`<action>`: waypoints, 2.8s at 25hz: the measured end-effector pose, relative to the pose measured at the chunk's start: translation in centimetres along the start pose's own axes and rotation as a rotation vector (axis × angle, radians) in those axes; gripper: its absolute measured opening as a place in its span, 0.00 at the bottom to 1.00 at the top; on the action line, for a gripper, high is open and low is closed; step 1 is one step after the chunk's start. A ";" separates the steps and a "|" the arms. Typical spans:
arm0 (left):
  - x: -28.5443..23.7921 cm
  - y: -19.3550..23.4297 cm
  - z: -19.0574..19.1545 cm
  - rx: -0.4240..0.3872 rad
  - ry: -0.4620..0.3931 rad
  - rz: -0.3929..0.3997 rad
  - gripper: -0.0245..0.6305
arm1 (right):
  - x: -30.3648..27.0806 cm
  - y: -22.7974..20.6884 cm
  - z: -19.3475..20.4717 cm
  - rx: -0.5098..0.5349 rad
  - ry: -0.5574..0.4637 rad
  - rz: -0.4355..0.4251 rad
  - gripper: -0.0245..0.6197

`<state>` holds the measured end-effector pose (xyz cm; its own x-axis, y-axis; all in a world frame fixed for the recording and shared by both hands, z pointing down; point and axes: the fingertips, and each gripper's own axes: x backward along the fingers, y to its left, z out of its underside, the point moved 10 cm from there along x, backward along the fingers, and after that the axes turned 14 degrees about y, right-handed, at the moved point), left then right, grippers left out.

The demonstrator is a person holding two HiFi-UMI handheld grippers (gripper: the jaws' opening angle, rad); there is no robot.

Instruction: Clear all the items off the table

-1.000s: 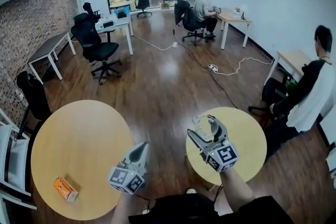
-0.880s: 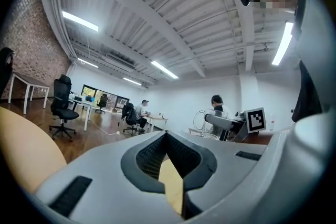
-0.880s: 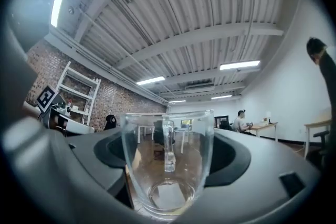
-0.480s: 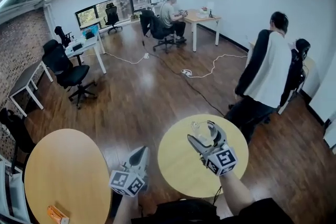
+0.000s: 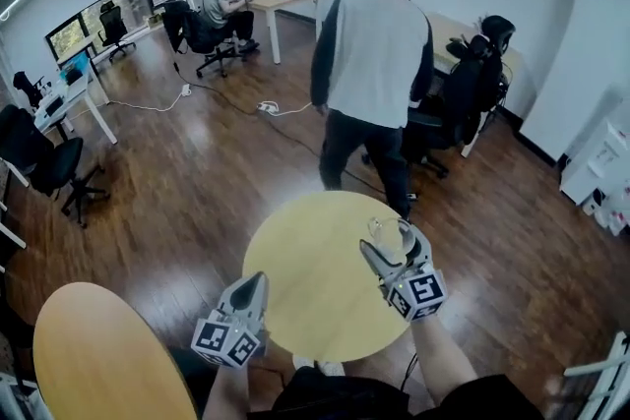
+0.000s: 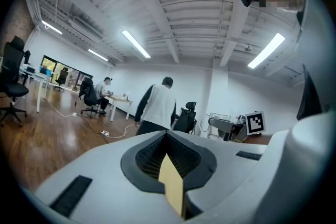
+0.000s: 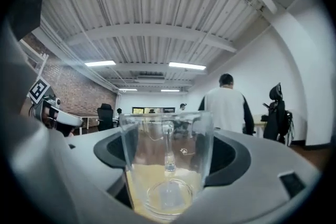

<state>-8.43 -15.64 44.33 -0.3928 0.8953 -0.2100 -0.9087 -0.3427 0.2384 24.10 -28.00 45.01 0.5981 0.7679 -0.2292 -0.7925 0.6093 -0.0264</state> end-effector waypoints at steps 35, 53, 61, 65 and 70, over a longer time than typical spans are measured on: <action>-14.0 6.2 12.4 0.070 0.321 0.137 0.04 | -7.8 -4.8 19.3 -0.177 0.308 0.277 0.67; -15.1 5.6 13.5 0.097 0.335 0.041 0.04 | -7.6 -4.7 20.5 -0.186 0.372 0.223 0.73; -14.9 4.9 11.8 0.093 0.300 0.034 0.04 | -5.5 -4.3 18.9 -0.212 0.366 0.202 0.75; -14.2 4.4 11.2 0.098 0.267 0.014 0.04 | -4.3 -4.2 18.0 -0.188 0.356 0.189 0.75; -13.0 2.9 9.4 0.095 0.203 -0.004 0.04 | -2.7 -4.7 15.1 -0.152 0.289 0.187 0.75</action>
<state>-4.62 -25.55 56.68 -0.4187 0.8177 -0.3951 -0.8965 -0.3028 0.3234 28.03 -29.97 60.47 0.4007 0.7623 -0.5084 -0.9063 0.4112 -0.0977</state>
